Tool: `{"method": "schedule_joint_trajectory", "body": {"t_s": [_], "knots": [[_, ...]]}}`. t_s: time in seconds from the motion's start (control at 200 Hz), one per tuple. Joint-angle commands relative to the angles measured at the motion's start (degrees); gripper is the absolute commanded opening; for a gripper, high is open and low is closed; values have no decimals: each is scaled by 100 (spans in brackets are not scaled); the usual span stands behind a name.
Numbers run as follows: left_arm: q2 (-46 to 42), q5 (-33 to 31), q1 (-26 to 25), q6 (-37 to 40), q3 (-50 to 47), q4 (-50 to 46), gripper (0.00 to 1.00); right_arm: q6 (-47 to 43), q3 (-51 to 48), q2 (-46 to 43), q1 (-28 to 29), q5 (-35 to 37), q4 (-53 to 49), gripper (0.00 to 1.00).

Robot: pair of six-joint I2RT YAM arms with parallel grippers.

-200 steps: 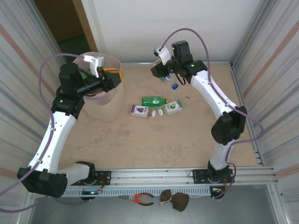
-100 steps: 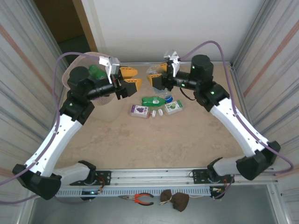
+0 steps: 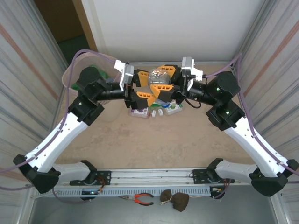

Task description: Put the plastic bottles in the bin

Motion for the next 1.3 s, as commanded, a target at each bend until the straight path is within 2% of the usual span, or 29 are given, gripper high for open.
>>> {"method": "schedule_joint_trajectory", "body": {"t_s": [0.0, 0.296, 0.526, 0.676, 0.736, 0.907, 1.087, 1.298], "knots": [[71, 329, -170, 255, 308, 187, 72, 333, -12, -78, 148, -24, 649, 49], [88, 498, -406, 94, 427, 590, 56, 138, 8, -173, 723, 144, 776, 49], [1, 603, -426, 185, 397, 546, 45, -78, 47, -198, 884, 259, 616, 51], [-34, 548, -426, 311, 439, 348, 43, -115, 75, -227, 946, 322, 503, 58], [-64, 469, -422, 449, 471, 141, 43, -168, 78, -262, 986, 371, 411, 66], [-155, 71, -426, 972, 624, -611, 42, -446, 74, -400, 1043, 721, -41, 80], [-184, -563, -385, 1585, 1026, -1751, 40, -748, 46, -625, 1051, 1201, -538, 82], [-321, -1729, 69, 1644, 1218, -2520, 41, -1023, -25, -963, 1048, 1749, -908, 83]]}}
